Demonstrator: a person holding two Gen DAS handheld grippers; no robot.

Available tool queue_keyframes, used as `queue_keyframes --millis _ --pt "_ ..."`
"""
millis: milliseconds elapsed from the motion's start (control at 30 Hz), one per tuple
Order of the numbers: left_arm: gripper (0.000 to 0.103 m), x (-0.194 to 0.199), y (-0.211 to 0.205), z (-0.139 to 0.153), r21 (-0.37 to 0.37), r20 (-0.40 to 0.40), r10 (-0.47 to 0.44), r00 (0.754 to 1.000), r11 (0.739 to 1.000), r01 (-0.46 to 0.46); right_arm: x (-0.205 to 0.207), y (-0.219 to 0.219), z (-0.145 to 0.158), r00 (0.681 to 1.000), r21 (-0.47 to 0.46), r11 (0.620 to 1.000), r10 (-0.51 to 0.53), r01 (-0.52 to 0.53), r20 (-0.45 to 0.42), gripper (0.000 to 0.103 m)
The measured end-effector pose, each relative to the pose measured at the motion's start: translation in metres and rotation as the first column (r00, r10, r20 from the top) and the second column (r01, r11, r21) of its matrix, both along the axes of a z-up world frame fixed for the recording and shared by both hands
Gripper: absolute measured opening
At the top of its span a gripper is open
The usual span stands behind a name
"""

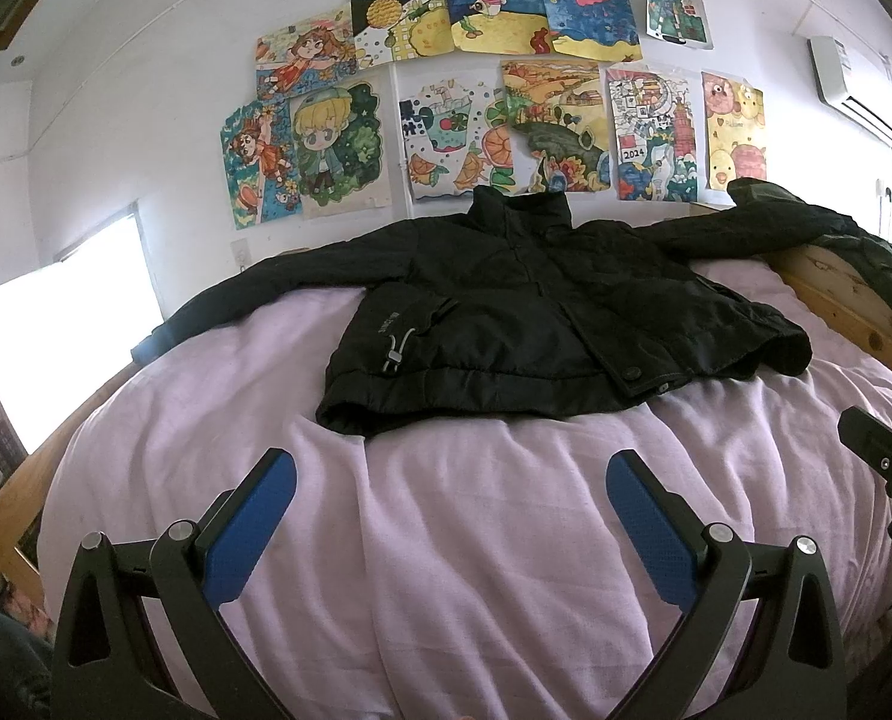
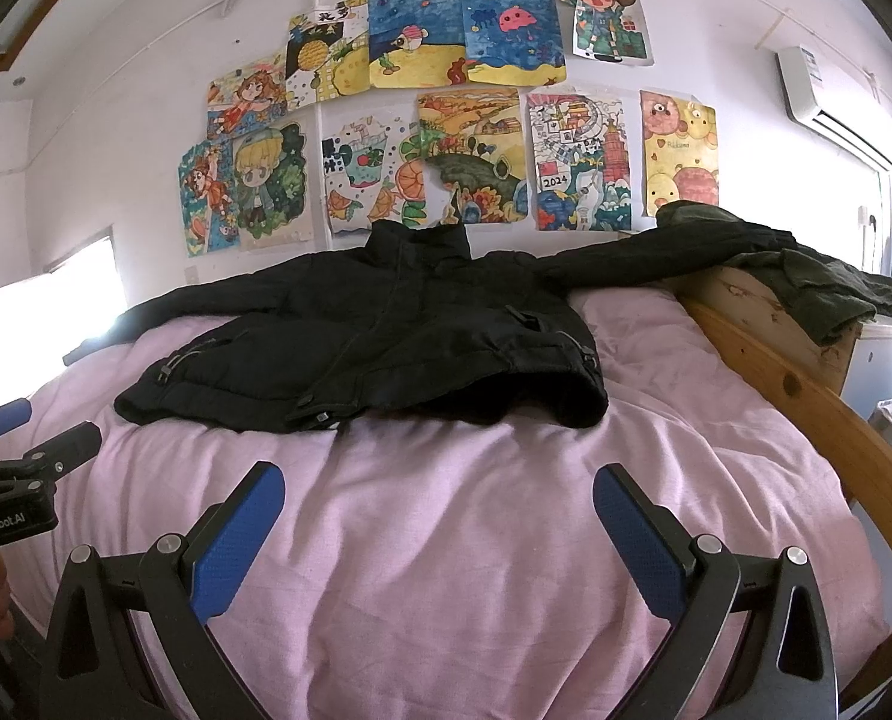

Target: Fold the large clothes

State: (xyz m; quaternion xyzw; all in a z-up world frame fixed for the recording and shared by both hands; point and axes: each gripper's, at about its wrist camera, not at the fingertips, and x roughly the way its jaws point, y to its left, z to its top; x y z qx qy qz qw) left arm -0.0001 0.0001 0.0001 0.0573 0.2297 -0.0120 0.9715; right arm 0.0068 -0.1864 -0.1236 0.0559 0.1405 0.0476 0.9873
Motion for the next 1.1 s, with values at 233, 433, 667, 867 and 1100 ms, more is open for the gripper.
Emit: queue_keyframes --millis 233,433,667,867,1100 --pt "0.102 0.0 0.0 0.0 0.0 -0.001 0.0 1.0 1.0 0.0 0.0 0.001 0.0 1.0 -0.001 1.0 0.0 0.0 0.001 0.103" --pt "0.102 0.0 0.0 0.0 0.001 0.001 0.0 1.0 1.0 0.0 0.0 0.001 -0.001 1.0 0.001 1.0 0.0 0.0 0.001 0.103" --pt "0.102 0.0 0.0 0.0 0.0 0.0 0.001 1.0 1.0 -0.001 0.0 0.001 -0.001 1.0 -0.001 1.0 0.001 -0.001 -0.001 0.103" --pt "0.102 0.0 0.0 0.0 -0.004 -0.005 0.003 1.0 1.0 -0.003 0.009 -0.007 -0.008 0.998 -0.025 0.999 -0.029 0.027 -0.059 0.103" --pt "0.102 0.011 -0.007 0.004 0.092 -0.039 0.075 0.996 0.993 -0.071 0.008 -0.002 0.008 0.987 -0.076 0.994 -0.094 0.084 -0.131 0.103"
